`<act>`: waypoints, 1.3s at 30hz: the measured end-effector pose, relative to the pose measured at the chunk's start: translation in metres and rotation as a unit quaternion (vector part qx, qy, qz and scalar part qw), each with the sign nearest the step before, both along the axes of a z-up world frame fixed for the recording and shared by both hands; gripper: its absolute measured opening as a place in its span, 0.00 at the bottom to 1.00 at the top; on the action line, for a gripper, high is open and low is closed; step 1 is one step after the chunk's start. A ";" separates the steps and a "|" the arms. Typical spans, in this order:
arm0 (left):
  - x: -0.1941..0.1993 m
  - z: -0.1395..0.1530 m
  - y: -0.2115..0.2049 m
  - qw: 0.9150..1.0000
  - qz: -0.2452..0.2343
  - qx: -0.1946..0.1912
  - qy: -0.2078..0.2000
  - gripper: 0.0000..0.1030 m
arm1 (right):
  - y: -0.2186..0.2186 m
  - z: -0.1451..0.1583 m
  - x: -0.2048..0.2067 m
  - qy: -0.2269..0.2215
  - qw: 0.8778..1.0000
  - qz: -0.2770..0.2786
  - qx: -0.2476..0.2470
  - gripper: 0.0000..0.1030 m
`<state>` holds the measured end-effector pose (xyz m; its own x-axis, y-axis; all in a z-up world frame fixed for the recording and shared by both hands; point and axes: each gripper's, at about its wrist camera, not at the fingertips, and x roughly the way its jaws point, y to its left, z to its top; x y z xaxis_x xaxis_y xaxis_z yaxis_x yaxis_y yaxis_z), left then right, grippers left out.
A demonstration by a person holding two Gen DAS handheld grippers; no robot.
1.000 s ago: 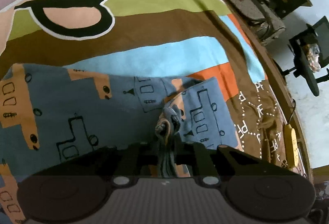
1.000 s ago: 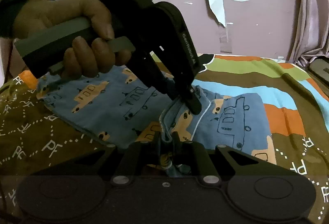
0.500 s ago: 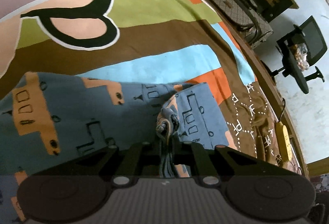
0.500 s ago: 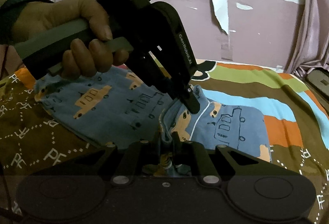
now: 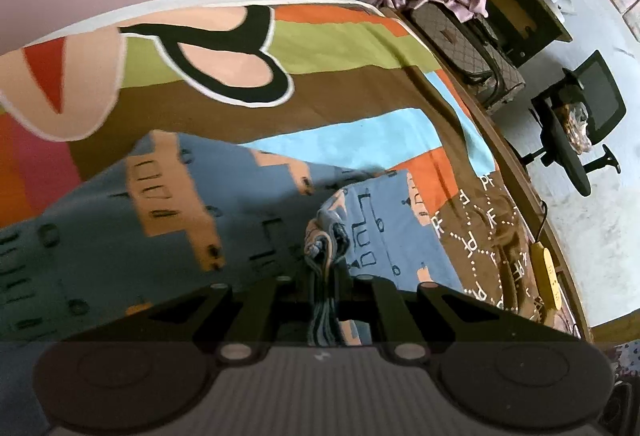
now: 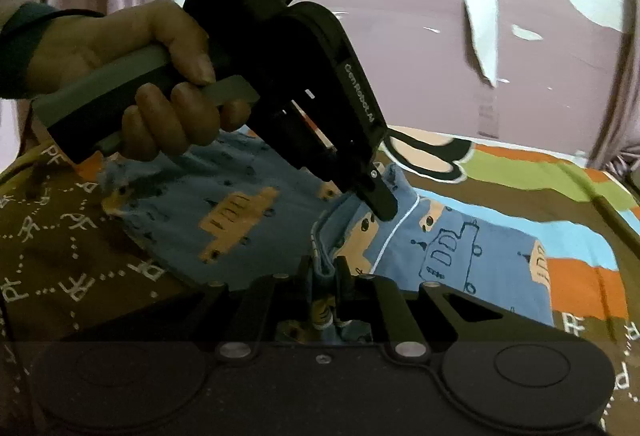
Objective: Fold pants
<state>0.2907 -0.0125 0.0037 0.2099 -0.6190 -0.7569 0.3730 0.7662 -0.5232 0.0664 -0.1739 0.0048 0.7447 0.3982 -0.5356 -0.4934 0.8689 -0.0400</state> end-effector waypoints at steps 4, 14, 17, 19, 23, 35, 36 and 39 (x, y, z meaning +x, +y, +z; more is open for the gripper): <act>-0.001 -0.004 0.022 1.000 0.013 0.007 0.006 0.08 | 0.017 -0.001 0.001 0.004 1.000 0.015 0.001 0.10; -0.005 -0.015 0.048 0.999 0.031 0.019 -0.001 0.13 | 0.044 -0.015 0.004 0.009 0.999 0.031 -0.004 0.12; -0.007 -0.019 0.051 0.999 0.037 0.030 0.000 0.25 | 0.041 -0.018 0.005 0.019 0.999 0.044 0.005 0.25; -0.010 -0.017 0.055 0.999 0.034 0.030 -0.004 0.32 | 0.034 -0.012 0.002 0.018 0.999 0.047 0.008 0.42; -0.026 -0.007 0.065 0.997 0.045 0.058 -0.037 0.52 | 0.013 0.011 -0.003 -0.008 0.997 0.077 -0.020 0.72; -0.110 -0.002 0.073 0.987 0.114 0.014 -0.109 0.51 | -0.012 0.064 0.052 0.027 0.964 0.173 -0.199 0.92; -0.115 -0.002 0.070 0.987 0.107 0.013 -0.116 0.50 | -0.013 0.063 0.058 0.028 0.967 0.171 -0.187 0.89; -0.124 -0.003 0.059 0.989 0.085 0.016 -0.120 0.47 | -0.013 0.056 0.076 0.022 0.975 0.172 -0.140 0.82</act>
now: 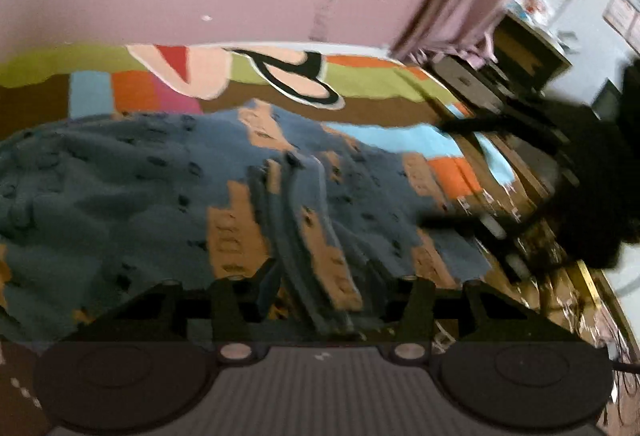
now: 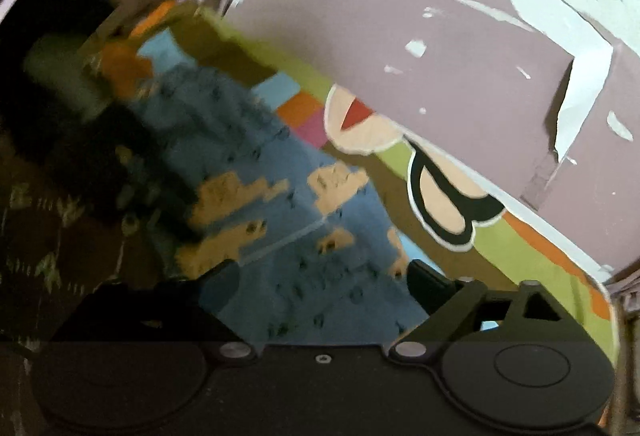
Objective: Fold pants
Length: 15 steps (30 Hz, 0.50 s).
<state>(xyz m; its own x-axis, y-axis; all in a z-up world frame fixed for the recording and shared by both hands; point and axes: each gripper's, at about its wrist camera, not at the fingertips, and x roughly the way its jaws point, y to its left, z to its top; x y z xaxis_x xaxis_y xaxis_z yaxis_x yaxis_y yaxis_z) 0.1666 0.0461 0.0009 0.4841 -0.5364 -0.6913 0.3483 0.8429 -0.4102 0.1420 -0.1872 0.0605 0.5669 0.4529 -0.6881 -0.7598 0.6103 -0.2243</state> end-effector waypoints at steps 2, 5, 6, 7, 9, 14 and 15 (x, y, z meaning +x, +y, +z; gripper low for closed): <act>-0.003 -0.004 -0.008 1.000 -0.006 0.012 0.011 0.41 | 0.004 -0.009 0.016 0.018 1.000 0.000 0.022 0.70; -0.004 -0.007 -0.016 0.999 0.000 0.030 0.023 0.34 | 0.008 -0.019 0.035 0.044 0.997 -0.019 0.063 0.61; -0.003 -0.009 -0.017 0.999 0.004 0.030 0.032 0.34 | 0.008 -0.021 0.038 0.047 0.996 -0.021 0.077 0.58; -0.002 -0.010 -0.018 0.999 0.009 0.034 0.040 0.33 | 0.009 -0.023 0.041 0.053 0.994 -0.022 0.089 0.57; -0.003 -0.009 -0.019 0.998 0.015 0.040 0.044 0.32 | 0.011 -0.026 0.045 0.064 0.992 -0.029 0.107 0.54; -0.001 -0.006 -0.024 0.997 0.019 0.059 0.049 0.29 | 0.022 -0.035 0.050 0.097 0.989 -0.024 0.113 0.39; 0.000 -0.007 -0.025 0.996 0.021 0.064 0.052 0.28 | 0.025 -0.036 0.050 0.095 0.989 -0.023 0.111 0.33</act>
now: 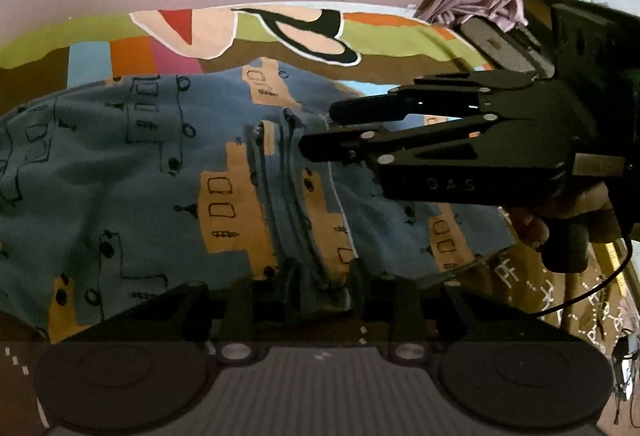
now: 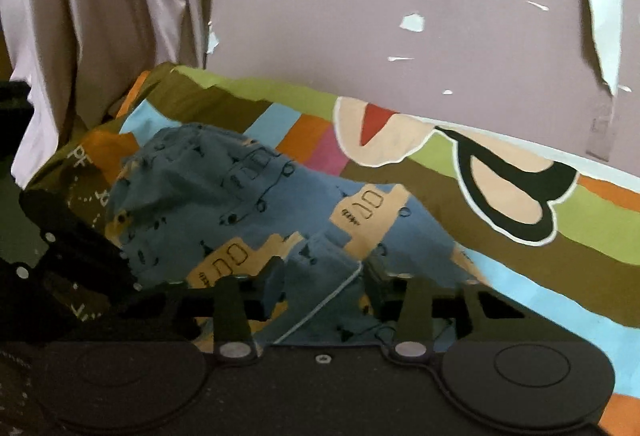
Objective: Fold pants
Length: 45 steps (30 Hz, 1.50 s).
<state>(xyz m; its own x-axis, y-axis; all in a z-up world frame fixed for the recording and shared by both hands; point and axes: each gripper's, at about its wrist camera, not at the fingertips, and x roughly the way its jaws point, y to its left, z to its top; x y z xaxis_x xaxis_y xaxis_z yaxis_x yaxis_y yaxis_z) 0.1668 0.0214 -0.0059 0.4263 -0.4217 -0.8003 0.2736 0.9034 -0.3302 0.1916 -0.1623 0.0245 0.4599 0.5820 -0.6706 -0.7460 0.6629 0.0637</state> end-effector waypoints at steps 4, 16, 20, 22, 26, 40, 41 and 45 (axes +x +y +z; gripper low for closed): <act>0.002 0.000 -0.005 1.000 0.003 0.014 0.004 0.17 | 0.006 -0.005 0.001 0.003 1.000 -0.007 0.003 0.08; -0.008 0.011 -0.002 1.000 0.012 0.007 -0.013 0.10 | -0.003 0.003 -0.004 -0.009 0.999 -0.030 0.042 0.00; -0.012 0.012 0.000 1.000 0.011 0.007 -0.016 0.10 | -0.001 0.006 -0.005 -0.008 0.998 -0.027 0.051 0.00; -0.013 0.010 0.000 1.000 0.012 0.010 -0.014 0.10 | 0.002 0.005 -0.007 -0.011 0.999 -0.023 0.044 0.00; -0.012 0.005 0.002 1.000 0.013 0.013 -0.010 0.10 | 0.004 0.001 -0.007 -0.008 0.999 -0.025 0.038 0.00; -0.021 0.006 0.045 0.998 0.041 -0.026 -0.032 0.23 | -0.013 0.005 -0.050 -0.067 0.997 -0.049 -0.004 0.34; -0.024 0.007 0.052 0.998 0.050 -0.024 -0.038 0.23 | -0.013 0.002 -0.054 -0.071 0.996 -0.050 -0.011 0.40; -0.031 0.008 0.078 0.994 0.096 -0.015 -0.040 0.25 | -0.001 -0.025 -0.050 -0.049 0.995 -0.058 -0.064 0.42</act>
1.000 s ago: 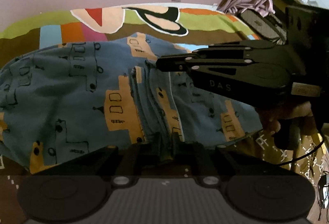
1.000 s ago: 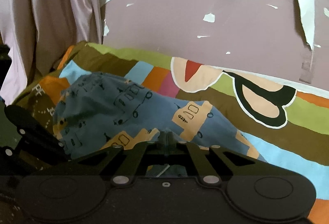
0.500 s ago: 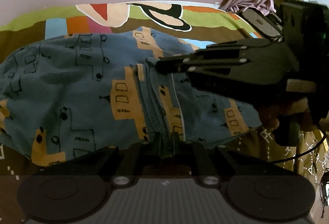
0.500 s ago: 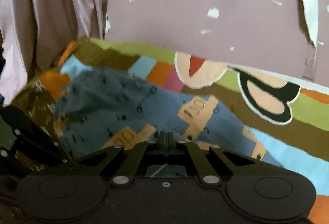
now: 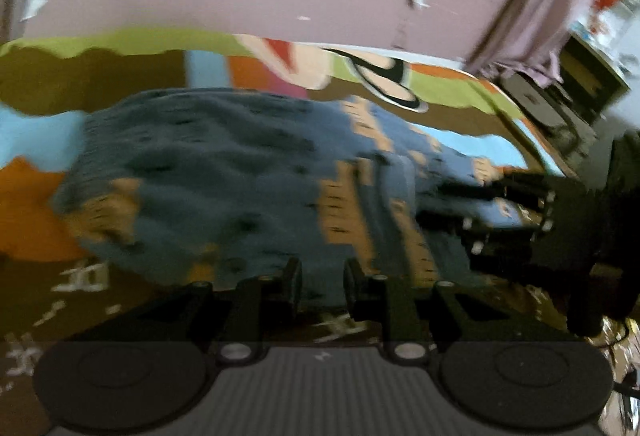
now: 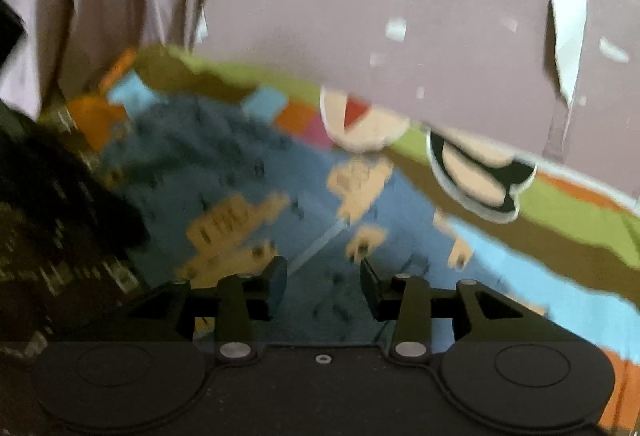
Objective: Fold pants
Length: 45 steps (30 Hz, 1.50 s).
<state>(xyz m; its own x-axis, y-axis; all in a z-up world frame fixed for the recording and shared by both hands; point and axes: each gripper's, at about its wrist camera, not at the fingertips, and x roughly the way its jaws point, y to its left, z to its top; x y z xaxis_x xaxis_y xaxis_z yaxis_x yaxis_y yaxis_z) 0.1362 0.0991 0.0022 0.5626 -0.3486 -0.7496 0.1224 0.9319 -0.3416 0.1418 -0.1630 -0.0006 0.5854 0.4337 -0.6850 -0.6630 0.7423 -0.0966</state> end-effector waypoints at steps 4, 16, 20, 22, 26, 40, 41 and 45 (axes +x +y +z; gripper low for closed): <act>-0.011 -0.004 0.018 0.999 0.041 -0.005 -0.002 0.61 | -0.002 0.004 -0.005 -0.026 0.998 -0.037 0.035 0.50; -0.037 -0.004 0.060 0.986 0.162 0.014 -0.030 0.90 | 0.033 -0.004 0.010 -0.103 0.987 -0.127 -0.001 0.69; -0.033 -0.004 0.079 0.978 0.203 -0.021 -0.030 0.95 | 0.030 -0.005 0.011 -0.101 0.984 -0.145 0.024 0.71; -0.030 -0.004 0.088 0.974 0.219 -0.040 -0.036 0.95 | 0.028 -0.002 0.004 -0.113 0.982 -0.149 0.030 0.73; -0.017 -0.011 0.112 0.965 0.239 -0.101 -0.045 0.94 | 0.018 0.005 -0.008 -0.126 0.979 -0.147 0.059 0.76; -0.015 -0.011 0.103 0.962 0.268 -0.016 -0.044 0.82 | 0.007 0.011 -0.020 -0.116 0.979 -0.143 0.085 0.79; -0.018 -0.006 0.101 0.960 0.273 -0.006 -0.063 0.80 | 0.007 0.010 -0.020 -0.114 0.979 -0.144 0.084 0.79; -0.022 0.005 0.090 0.963 0.249 -0.006 -0.103 0.69 | 0.007 0.006 -0.024 -0.109 0.980 -0.143 0.085 0.79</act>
